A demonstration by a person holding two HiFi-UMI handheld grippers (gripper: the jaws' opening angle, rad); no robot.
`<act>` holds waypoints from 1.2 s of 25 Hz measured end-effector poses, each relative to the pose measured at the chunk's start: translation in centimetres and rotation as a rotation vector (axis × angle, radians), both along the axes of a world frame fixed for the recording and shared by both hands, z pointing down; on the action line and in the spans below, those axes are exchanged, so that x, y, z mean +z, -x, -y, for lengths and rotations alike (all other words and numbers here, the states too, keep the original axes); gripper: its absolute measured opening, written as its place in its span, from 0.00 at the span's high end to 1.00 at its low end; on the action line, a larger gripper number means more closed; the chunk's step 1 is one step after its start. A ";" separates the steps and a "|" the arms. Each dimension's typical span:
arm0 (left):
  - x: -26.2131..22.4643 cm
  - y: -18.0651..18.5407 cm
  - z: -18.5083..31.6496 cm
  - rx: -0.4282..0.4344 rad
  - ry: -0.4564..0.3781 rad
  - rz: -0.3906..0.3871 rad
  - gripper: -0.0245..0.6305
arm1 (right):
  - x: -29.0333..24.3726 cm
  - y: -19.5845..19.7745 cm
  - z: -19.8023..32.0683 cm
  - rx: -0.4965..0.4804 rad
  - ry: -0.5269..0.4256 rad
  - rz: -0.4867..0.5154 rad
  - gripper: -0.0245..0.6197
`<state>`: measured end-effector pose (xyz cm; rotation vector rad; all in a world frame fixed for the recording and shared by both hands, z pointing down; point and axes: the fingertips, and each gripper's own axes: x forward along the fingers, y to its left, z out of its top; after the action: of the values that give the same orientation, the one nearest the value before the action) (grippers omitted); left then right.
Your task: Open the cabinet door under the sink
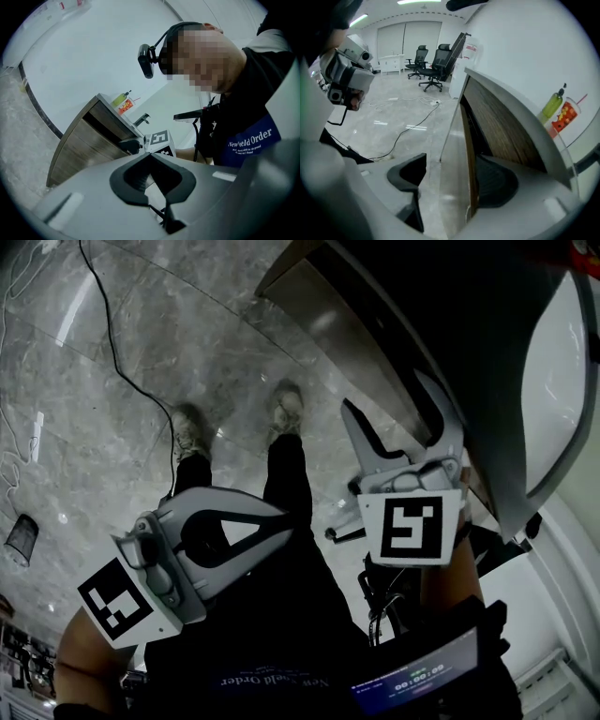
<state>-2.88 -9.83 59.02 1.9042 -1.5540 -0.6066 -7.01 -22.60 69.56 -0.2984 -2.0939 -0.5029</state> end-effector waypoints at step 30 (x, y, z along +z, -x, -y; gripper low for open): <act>-9.0 5.8 -8.7 0.079 -0.015 0.059 0.96 | 8.6 -4.9 -0.9 0.343 0.138 -0.648 0.61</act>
<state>-8.71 -1.10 50.02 2.0009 -1.5058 -0.5339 -2.11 -21.69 78.13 -0.1466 -1.4995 -0.0373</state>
